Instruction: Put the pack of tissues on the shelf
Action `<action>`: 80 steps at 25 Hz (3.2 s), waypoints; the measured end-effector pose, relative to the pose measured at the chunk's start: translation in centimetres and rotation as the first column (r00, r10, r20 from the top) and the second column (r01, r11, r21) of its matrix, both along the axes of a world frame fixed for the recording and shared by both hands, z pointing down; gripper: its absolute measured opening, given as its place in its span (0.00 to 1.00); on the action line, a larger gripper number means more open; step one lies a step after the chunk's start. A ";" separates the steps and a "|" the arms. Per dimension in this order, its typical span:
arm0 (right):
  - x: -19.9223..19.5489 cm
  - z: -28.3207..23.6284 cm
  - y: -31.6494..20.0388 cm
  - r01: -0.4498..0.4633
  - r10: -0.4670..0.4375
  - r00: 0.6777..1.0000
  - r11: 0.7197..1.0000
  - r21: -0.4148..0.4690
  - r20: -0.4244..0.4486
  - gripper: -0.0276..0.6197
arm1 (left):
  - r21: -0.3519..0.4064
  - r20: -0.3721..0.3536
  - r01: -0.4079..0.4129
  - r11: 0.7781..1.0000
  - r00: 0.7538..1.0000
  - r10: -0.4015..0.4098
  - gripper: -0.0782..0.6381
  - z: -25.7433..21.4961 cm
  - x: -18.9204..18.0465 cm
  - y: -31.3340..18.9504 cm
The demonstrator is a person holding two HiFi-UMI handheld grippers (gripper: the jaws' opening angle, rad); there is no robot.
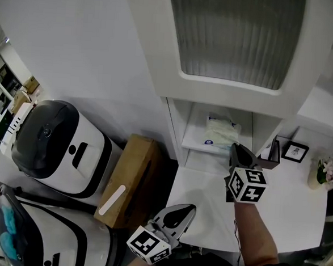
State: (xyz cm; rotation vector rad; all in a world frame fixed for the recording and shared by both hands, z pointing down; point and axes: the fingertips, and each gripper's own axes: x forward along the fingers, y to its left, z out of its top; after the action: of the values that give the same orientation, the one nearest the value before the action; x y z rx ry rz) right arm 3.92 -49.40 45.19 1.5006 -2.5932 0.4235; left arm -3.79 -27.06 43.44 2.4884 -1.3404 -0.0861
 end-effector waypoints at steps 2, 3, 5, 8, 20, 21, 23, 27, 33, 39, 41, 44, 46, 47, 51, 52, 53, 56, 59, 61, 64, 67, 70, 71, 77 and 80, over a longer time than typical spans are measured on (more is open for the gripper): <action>-0.1 0.2 -0.2 -0.005 0.005 1.000 1.000 -0.006 0.004 0.06 | -0.009 -0.004 0.001 1.000 1.000 -0.001 0.12 0.2 0.0 0.0; -0.1 0.3 -0.3 -0.006 0.006 1.000 1.000 -0.010 0.009 0.06 | -0.012 -0.006 0.000 1.000 1.000 0.000 0.12 0.3 0.1 0.0; -0.1 0.5 -0.3 -0.005 0.006 1.000 1.000 -0.015 0.018 0.06 | -0.015 -0.004 -0.002 1.000 1.000 0.002 0.12 0.5 0.2 0.1; -0.2 0.5 -0.2 0.005 -0.004 0.999 1.000 -0.014 0.033 0.06 | -0.021 -0.002 -0.002 1.000 1.000 0.002 0.12 0.4 0.1 0.1; 3.7 0.4 2.0 -0.095 0.092 0.991 0.995 0.020 0.093 0.11 | -0.022 0.000 -0.023 0.999 1.000 0.023 0.12 0.4 -0.1 1.4; 4.1 0.3 2.4 -0.100 0.097 0.990 0.995 0.020 0.099 0.08 | -0.020 0.000 -0.028 0.999 1.000 0.028 0.12 0.4 -0.2 1.6; 4.5 0.2 3.3 -0.099 0.097 0.990 0.995 0.017 0.106 0.06 | -0.019 -0.001 -0.035 0.999 0.999 0.035 0.12 0.3 -0.3 1.9; 4.5 -0.2 5.7 -0.078 0.076 0.992 0.997 0.019 0.104 0.06 | -0.012 -0.003 -0.055 0.998 0.998 0.055 0.12 -0.2 -0.6 2.8; 3.0 -0.1 10.3 -0.014 0.013 0.994 1.000 0.001 0.110 0.06 | 0.008 -0.015 -0.084 0.996 0.996 0.084 0.12 -1.2 -1.3 4.9; 0.9 0.0 15.8 0.039 -0.036 0.992 0.999 -0.021 0.122 0.05 | 0.020 -0.018 -0.119 0.993 0.993 0.119 0.12 -1.8 -2.3 7.6; 0.3 0.1 17.6 0.048 -0.044 0.990 0.998 -0.030 0.134 0.05 | 0.023 -0.021 -0.129 0.991 0.991 0.129 0.12 -1.9 -2.6 8.6; -0.3 0.0 20.0 0.057 -0.050 0.988 0.998 -0.039 0.148 0.05 | 0.027 -0.024 -0.145 0.989 0.989 0.146 0.12 -2.0 -3.0 10.1; -1.0 0.0 21.6 0.065 -0.058 0.986 0.997 -0.044 0.154 0.05 | 0.031 -0.027 -0.154 0.988 0.988 0.155 0.12 -2.1 -3.3 11.0; -1.3 0.0 22.3 0.069 -0.061 0.986 0.997 -0.045 0.155 0.05 | 0.030 -0.028 -0.157 0.987 0.987 0.158 0.12 -2.1 -3.5 11.4; -2.3 0.1 25.4 0.082 -0.074 0.986 0.995 -0.048 0.147 0.05 | 0.032 -0.039 -0.176 0.984 0.983 0.177 0.12 -2.3 -3.7 13.1; -2.6 0.1 26.2 0.086 -0.079 0.987 0.995 -0.050 0.141 0.05 | 0.033 -0.046 -0.181 0.983 0.982 0.183 0.12 -2.3 -3.7 13.5; -2.7 0.1 26.9 0.089 -0.082 0.987 0.995 -0.051 0.137 0.05 | 0.034 -0.055 -0.187 0.982 0.981 0.189 0.12 -2.4 -3.8 13.9; -2.8 0.1 28.8 0.084 -0.076 0.988 0.995 -0.051 0.133 0.05 | 0.035 -0.066 -0.204 0.978 0.976 0.206 0.12 -2.4 -3.8 15.2; -2.9 0.0 30.7 0.074 -0.066 0.988 0.996 -0.050 0.136 0.05 | 0.028 -0.071 -0.219 0.975 0.973 0.220 0.12 -2.0 -3.9 16.6; -3.1 0.0 31.8 0.069 -0.061 0.988 0.996 -0.050 0.139 0.05 | 0.020 -0.075 -0.228 0.973 0.971 0.229 0.12 -1.7 -4.0 17.4; -3.6 0.4 33.6 0.064 -0.055 0.988 0.996 -0.058 0.142 0.05 | 0.010 -0.076 -0.248 0.969 0.966 0.248 0.12 -1.2 -4.1 18.6; -4.3 1.0 35.3 0.062 -0.053 0.989 0.996 -0.069 0.138 0.05 | 0.000 -0.079 -0.264 0.965 0.962 0.263 0.12 -0.8 -4.3 19.8; -5.0 1.2 36.6 0.059 -0.049 0.989 0.996 -0.069 0.138 0.05 | 0.000 -0.077 -0.281 0.960 0.957 0.280 0.12 -0.7 -4.4 20.8; -5.2 1.2 37.0 0.058 -0.048 0.989 0.996 -0.068 0.139 0.05 | 0.000 -0.077 -0.287 0.958 0.955 0.287 0.12 -0.6 -4.4 21.2; -5.6 1.0 39.7 0.041 -0.032 0.989 0.997 -0.062 0.144 0.05 | -0.007 -0.077 -0.324 0.946 0.943 0.322 0.12 -0.2 -4.4 23.5; -5.9 1.2 41.2 0.034 -0.024 0.989 0.997 -0.064 0.143 0.05 | -0.009 -0.078 -0.335 0.942 0.940 0.333 0.12 0.0 -4.7 24.6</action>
State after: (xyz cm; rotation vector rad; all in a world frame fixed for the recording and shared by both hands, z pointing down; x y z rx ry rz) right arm -2.00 -8.22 46.35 1.4601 -2.6749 0.6292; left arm -8.52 -2.49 43.48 2.6256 -0.8679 -0.0871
